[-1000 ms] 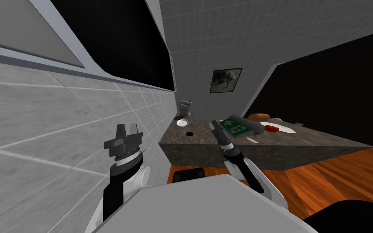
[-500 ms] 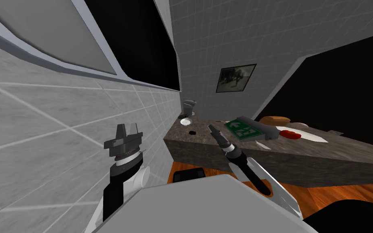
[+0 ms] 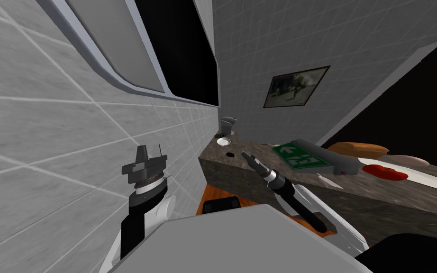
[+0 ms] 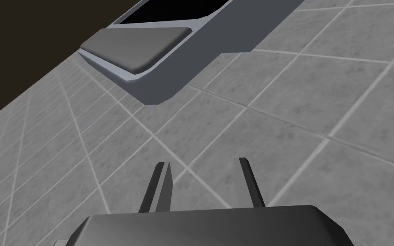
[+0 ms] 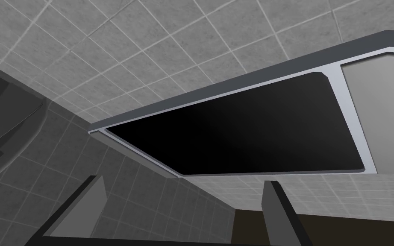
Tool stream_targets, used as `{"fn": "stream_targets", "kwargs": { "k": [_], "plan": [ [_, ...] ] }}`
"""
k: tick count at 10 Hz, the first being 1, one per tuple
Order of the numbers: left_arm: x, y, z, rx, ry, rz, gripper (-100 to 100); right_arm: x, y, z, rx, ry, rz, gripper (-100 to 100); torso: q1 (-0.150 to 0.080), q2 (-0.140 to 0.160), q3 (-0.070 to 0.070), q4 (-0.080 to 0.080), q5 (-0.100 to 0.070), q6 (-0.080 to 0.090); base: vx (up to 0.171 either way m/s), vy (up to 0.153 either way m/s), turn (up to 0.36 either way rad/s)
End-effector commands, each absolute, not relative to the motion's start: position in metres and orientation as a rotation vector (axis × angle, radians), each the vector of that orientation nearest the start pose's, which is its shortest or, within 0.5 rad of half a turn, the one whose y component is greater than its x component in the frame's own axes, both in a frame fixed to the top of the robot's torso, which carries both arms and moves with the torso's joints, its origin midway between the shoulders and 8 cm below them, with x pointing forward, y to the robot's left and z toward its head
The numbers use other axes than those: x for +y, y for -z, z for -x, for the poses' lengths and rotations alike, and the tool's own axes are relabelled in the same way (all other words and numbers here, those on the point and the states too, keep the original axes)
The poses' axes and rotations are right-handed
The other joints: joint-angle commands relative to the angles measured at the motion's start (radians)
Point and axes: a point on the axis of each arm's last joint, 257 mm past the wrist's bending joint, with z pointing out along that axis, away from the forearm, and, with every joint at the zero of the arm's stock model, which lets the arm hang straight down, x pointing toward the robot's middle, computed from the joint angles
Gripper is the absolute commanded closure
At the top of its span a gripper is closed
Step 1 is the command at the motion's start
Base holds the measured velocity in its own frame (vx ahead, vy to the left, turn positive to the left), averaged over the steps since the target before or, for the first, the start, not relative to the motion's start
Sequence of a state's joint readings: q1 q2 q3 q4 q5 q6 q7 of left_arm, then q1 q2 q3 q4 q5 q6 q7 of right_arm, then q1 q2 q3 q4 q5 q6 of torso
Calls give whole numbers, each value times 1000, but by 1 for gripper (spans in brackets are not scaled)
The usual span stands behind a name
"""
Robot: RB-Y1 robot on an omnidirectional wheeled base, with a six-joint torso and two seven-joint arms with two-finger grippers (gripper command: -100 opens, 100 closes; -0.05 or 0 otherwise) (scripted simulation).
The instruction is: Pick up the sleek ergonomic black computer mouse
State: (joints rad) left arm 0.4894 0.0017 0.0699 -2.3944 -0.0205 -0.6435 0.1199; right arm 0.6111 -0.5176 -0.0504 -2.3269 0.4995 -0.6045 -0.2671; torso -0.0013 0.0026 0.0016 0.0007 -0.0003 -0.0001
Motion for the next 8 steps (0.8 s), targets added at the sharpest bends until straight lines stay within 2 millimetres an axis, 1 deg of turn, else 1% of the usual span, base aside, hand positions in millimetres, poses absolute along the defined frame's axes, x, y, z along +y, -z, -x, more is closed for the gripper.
{"fn": "stream_targets", "kwargs": {
  "k": [1,2,3,4,5,6,7,8],
  "plan": [
    [281,-100,-287,425,1393,443,0,-180,39,-310,1299,-1168,33,-100,0,0,0,0,0,0,-38,0,144],
    [281,-100,-287,425,1393,443,0,-180,51,-307,1359,-1162,66,-100,0,-1,0,0,0,1,-46,8,320],
    [281,-100,-287,425,1393,443,0,-179,54,-307,1369,-1145,83,-100,0,0,0,0,0,0,-45,-5,151],
    [281,-100,-287,425,1393,443,0,-180,66,-302,1429,-1141,112,-100,0,0,0,0,0,1,-52,9,270],
    [281,-100,-287,425,1393,443,0,-179,70,-302,1442,-1120,133,-100,0,0,0,0,0,0,-36,7,165],
    [281,-100,-287,425,1393,443,0,-181,83,-297,1503,-1117,160,-100,0,-1,0,0,0,1,-36,8,281],
    [281,-100,-287,425,1393,443,0,-180,87,-297,1517,-1093,182,-100,0,-1,-1,0,0,0,-31,6,194],
    [281,-100,-287,425,1393,443,0,-183,100,-292,1580,-1090,207,-100,0,-1,-1,0,0,1,-34,15,298]
  ]
}}
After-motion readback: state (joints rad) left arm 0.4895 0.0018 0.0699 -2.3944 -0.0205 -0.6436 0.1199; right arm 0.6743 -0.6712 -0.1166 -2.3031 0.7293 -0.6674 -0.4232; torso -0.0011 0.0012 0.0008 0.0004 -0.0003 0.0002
